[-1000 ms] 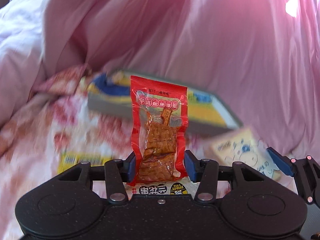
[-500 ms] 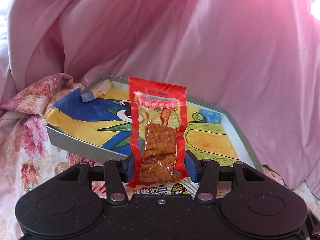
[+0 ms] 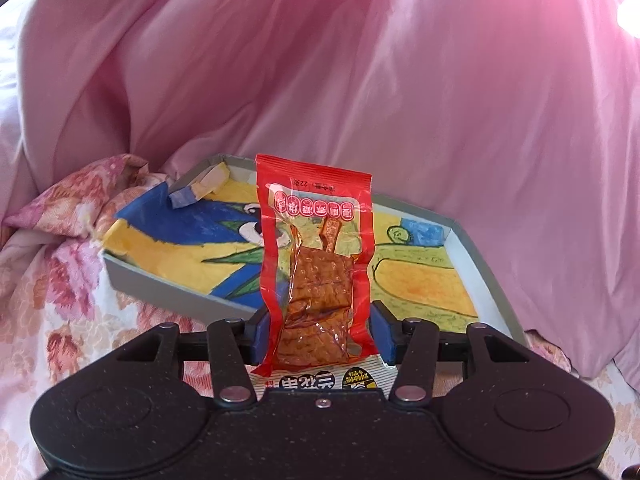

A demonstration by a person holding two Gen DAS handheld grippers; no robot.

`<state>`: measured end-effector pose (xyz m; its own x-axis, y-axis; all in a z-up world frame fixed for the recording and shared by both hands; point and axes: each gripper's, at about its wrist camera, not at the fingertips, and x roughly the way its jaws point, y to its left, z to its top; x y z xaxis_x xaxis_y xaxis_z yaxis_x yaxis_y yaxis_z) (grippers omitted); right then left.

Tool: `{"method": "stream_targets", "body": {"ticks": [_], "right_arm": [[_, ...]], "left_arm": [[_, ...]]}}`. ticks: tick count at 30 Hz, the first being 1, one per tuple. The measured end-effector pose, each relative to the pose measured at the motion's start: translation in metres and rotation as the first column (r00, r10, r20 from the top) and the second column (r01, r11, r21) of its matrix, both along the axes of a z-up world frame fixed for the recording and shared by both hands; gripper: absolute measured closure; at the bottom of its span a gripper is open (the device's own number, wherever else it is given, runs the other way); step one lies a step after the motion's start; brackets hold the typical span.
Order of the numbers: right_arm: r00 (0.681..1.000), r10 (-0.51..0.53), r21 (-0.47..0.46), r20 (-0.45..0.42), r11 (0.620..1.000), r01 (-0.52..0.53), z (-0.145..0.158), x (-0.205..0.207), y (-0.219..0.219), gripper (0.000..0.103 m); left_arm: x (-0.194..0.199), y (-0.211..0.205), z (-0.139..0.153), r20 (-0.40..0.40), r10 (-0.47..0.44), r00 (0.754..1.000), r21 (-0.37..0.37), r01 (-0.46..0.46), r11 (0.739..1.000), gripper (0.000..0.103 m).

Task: Organize snacks
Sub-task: 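Lift both held bags and carry them over the gray tray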

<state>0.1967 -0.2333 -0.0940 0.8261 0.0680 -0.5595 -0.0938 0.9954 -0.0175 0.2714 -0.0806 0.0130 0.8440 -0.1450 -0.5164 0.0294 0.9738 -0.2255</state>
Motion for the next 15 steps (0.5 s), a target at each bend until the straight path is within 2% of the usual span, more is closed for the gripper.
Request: {"method": "stream_targets", "body": {"ticks": [5,7,10,15], "right_arm": [[0.998,-0.026,-0.054,-0.059,0.998,0.022,-0.019,0.013,0.009,0.008],[0.996,-0.037,-0.014,-0.083,0.999,0.036,-0.023,0.017,0.006,0.021],[0.997,-0.038,-0.018,-0.064,0.999,0.037,-0.022,0.016,0.008,0.029],[0.998,-0.053,-0.019,-0.015,0.998,0.052,-0.015,0.001,0.004,0.031]], "left_arm": [[-0.002,0.002,0.0,-0.008,-0.007,1.0,-0.013,0.007,1.0,0.051],[-0.005,0.001,0.002,0.005,-0.012,1.0,-0.008,0.012,1.0,0.051],[-0.007,-0.001,0.003,0.007,-0.023,1.0,-0.004,0.023,1.0,0.051],[-0.009,-0.005,0.006,0.005,-0.036,0.999,0.006,0.036,0.999,0.051]]}}
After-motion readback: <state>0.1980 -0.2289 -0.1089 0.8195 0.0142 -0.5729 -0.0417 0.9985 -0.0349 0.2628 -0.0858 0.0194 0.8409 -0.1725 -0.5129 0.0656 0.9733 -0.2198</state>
